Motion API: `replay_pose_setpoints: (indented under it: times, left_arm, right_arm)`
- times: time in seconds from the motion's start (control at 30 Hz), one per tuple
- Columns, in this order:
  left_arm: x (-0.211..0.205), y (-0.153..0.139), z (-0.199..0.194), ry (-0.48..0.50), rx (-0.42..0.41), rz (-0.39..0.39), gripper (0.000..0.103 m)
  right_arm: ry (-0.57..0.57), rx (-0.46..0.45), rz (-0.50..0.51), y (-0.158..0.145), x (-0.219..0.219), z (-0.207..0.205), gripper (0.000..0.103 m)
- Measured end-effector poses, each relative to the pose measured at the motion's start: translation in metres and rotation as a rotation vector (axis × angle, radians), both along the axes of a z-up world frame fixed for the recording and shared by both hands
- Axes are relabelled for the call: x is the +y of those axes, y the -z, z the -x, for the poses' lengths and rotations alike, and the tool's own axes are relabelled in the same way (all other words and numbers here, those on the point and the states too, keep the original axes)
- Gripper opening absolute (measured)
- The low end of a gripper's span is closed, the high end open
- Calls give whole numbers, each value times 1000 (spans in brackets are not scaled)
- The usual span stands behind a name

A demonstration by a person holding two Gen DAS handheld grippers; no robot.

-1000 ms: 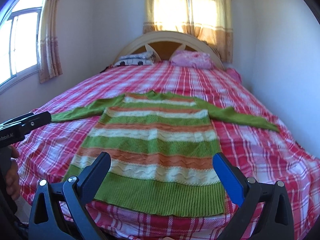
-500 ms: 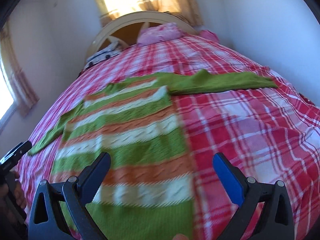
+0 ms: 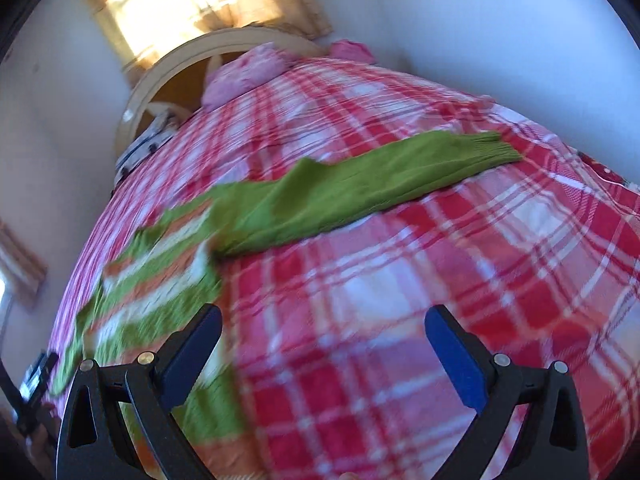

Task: Fold small clothes
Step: 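Move the right tool to the sweater's sleeve cuff and grasp it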

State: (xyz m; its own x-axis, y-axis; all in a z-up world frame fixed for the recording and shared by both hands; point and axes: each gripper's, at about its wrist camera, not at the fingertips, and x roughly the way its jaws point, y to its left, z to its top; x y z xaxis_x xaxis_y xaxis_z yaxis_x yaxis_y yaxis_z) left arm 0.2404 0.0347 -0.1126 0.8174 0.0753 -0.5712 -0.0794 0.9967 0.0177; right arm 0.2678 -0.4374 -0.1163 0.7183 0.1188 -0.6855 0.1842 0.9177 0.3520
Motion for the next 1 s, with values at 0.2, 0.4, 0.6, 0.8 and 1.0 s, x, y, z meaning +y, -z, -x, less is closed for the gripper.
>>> replay_pose_setpoints:
  times: [0.2, 0.4, 0.6, 0.8, 1.0]
  left_arm:
    - [7, 18, -18, -19, 46, 25, 103]
    - [5, 34, -28, -11, 88, 45, 103]
    - [4, 41, -33, -13, 120, 51, 103]
    - [3, 43, -35, -18, 125, 46, 103]
    - [1, 45, -37, -13, 129, 26, 103]
  right_arm:
    - [122, 25, -51, 4, -63, -38, 91]
    - [243, 72, -124, 22, -123, -76, 82]
    - [304, 72, -225, 34, -160, -97, 70]
    - [329, 69, -246, 43, -175, -112, 66]
    - [339, 43, -254, 45, -180, -126, 64]
